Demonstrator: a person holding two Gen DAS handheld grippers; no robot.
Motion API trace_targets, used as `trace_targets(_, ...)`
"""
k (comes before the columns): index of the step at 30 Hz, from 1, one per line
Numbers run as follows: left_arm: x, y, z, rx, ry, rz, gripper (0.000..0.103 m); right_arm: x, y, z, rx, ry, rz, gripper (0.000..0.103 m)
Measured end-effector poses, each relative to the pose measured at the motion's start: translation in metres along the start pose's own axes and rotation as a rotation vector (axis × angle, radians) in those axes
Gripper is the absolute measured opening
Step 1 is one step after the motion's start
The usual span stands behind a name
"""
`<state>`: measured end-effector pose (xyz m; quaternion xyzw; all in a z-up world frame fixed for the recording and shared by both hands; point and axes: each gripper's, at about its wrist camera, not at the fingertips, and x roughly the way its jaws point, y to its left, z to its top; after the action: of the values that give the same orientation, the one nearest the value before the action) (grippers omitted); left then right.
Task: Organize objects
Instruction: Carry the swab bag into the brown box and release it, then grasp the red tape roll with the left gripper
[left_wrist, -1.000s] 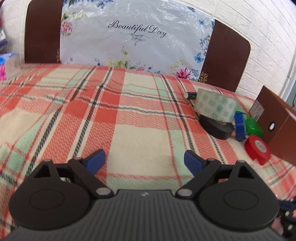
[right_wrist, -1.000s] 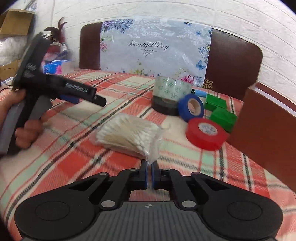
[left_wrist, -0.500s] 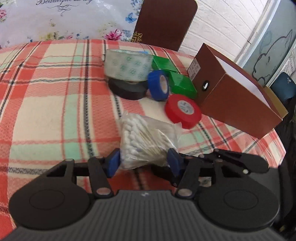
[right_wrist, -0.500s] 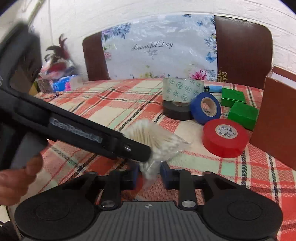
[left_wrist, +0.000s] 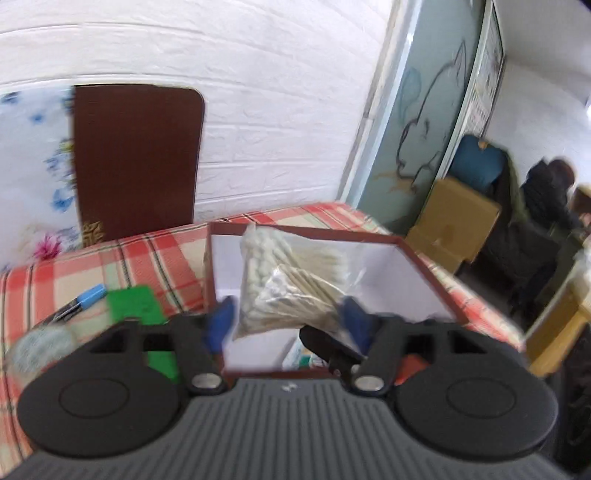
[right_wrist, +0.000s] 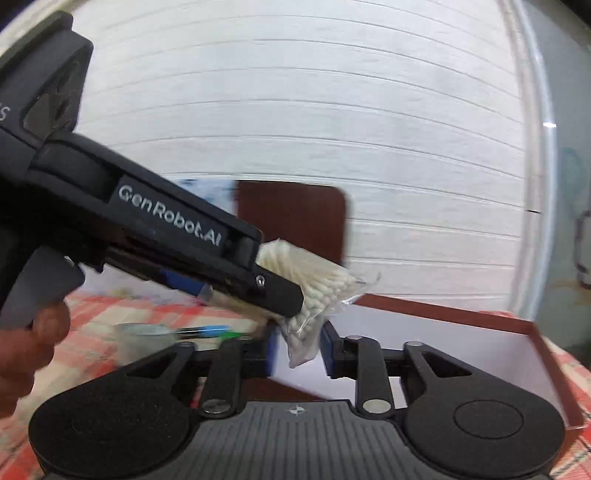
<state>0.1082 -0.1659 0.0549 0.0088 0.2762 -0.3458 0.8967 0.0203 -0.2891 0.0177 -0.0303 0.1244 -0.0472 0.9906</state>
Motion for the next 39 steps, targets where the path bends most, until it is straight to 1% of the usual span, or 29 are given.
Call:
trace_targets(1, 0.012, -0.005, -0.003, 0.027, 0.013, 0.062, 0.085, 0.007, -0.003, -0.005, -0.003, 0.043, -0.064, 0.074)
trace_targets(2, 0.020, -0.008, -0.007, 0.048, 0.035, 0.102, 0.082, 0.007, -0.009, -0.009, 0.024, 0.047, -0.073, 0.071)
trace_targets(3, 0.023, -0.008, -0.011, 0.046, 0.045, 0.107, 0.082, 0.001, -0.015, -0.012, 0.068, 0.040, -0.040, 0.070)
trace_targets(4, 0.019, -0.004, -0.016, 0.020, 0.033, 0.092, 0.082, -0.007, -0.019, -0.017, 0.103, 0.018, -0.027, 0.066)
trace_targets(5, 0.012, 0.000, -0.020, 0.000, 0.021, 0.074, 0.082, -0.015, -0.019, -0.021, 0.113, -0.011, -0.028, 0.066)
trace_targets(8, -0.016, 0.012, -0.029, -0.017, -0.015, 0.088, 0.082, -0.036, -0.006, -0.035, 0.098, -0.073, -0.009, 0.068)
trace_targets(9, -0.027, 0.019, -0.033, -0.032, -0.032, 0.099, 0.083, -0.043, 0.001, -0.039, 0.095, -0.089, 0.014, 0.069)
trace_targets(10, -0.038, 0.030, -0.038, -0.051, -0.041, 0.118, 0.083, -0.049, 0.006, -0.041, 0.088, -0.088, 0.057, 0.070)
trace_targets(12, -0.055, 0.052, -0.054, -0.097, -0.029, 0.188, 0.083, -0.049, 0.027, -0.045, 0.056, -0.041, 0.153, 0.069)
trace_targets(13, -0.061, 0.065, -0.064, -0.128, -0.008, 0.226, 0.083, -0.047, 0.040, -0.045, 0.030, -0.001, 0.202, 0.067)
trace_targets(15, -0.069, 0.092, -0.083, -0.201, 0.044, 0.289, 0.082, -0.028, 0.062, -0.046, -0.032, 0.102, 0.278, 0.066)
trace_targets(16, -0.074, 0.103, -0.094, -0.237, 0.068, 0.314, 0.082, -0.017, 0.071, -0.047, -0.051, 0.140, 0.300, 0.062)
trace_targets(17, -0.078, 0.113, -0.102, -0.270, 0.087, 0.332, 0.082, -0.007, 0.079, -0.047, -0.062, 0.172, 0.313, 0.063)
trace_targets(19, -0.085, 0.128, -0.117, -0.329, 0.110, 0.347, 0.082, 0.015, 0.090, -0.051, -0.079, 0.233, 0.313, 0.065)
trace_targets(20, -0.088, 0.133, -0.122, -0.352, 0.117, 0.344, 0.082, 0.027, 0.096, -0.050, -0.088, 0.253, 0.295, 0.065)
trace_targets(22, -0.092, 0.136, -0.126, -0.365, 0.116, 0.338, 0.082, 0.049, 0.105, -0.051, -0.117, 0.281, 0.248, 0.075)
trace_targets(23, -0.095, 0.137, -0.127, -0.365, 0.112, 0.336, 0.082, 0.061, 0.107, -0.052, -0.130, 0.318, 0.230, 0.078)
trace_targets(24, -0.096, 0.137, -0.128, -0.367, 0.108, 0.331, 0.082, 0.067, 0.107, -0.055, -0.117, 0.346, 0.234, 0.075)
trace_targets(25, -0.098, 0.135, -0.126, -0.371, 0.104, 0.323, 0.082, 0.065, 0.102, -0.055, -0.082, 0.342, 0.241, 0.072)
trace_targets(26, -0.099, 0.135, -0.126, -0.374, 0.100, 0.314, 0.081, 0.065, 0.100, -0.053, -0.066, 0.352, 0.260, 0.072)
trace_targets(28, -0.103, 0.133, -0.126, -0.376, 0.095, 0.287, 0.081, 0.051, 0.097, -0.055, -0.055, 0.365, 0.309, 0.072)
trace_targets(30, -0.097, 0.129, -0.124, -0.369, 0.103, 0.249, 0.079, 0.027, 0.101, -0.063, -0.091, 0.363, 0.353, 0.072)
trace_targets(32, -0.093, 0.123, -0.124, -0.356, 0.121, 0.196, 0.078, -0.002, 0.105, -0.073, -0.121, 0.346, 0.382, 0.072)
trace_targets(33, -0.089, 0.120, -0.125, -0.349, 0.134, 0.169, 0.075, -0.012, 0.105, -0.076, -0.123, 0.342, 0.395, 0.072)
trace_targets(34, -0.085, 0.115, -0.125, -0.341, 0.154, 0.145, 0.073, -0.019, 0.105, -0.078, -0.123, 0.340, 0.403, 0.072)
trace_targets(36, -0.076, 0.103, -0.127, -0.319, 0.196, 0.104, 0.067, -0.026, 0.105, -0.080, -0.129, 0.330, 0.390, 0.072)
trace_targets(37, -0.071, 0.097, -0.128, -0.306, 0.212, 0.099, 0.067, -0.026, 0.105, -0.080, -0.133, 0.328, 0.378, 0.078)
trace_targets(38, -0.067, 0.091, -0.129, -0.295, 0.226, 0.100, 0.067, -0.021, 0.108, -0.079, -0.133, 0.331, 0.375, 0.081)
trace_targets(39, -0.064, 0.086, -0.131, -0.289, 0.241, 0.101, 0.066, -0.020, 0.106, -0.079, -0.124, 0.336, 0.380, 0.081)
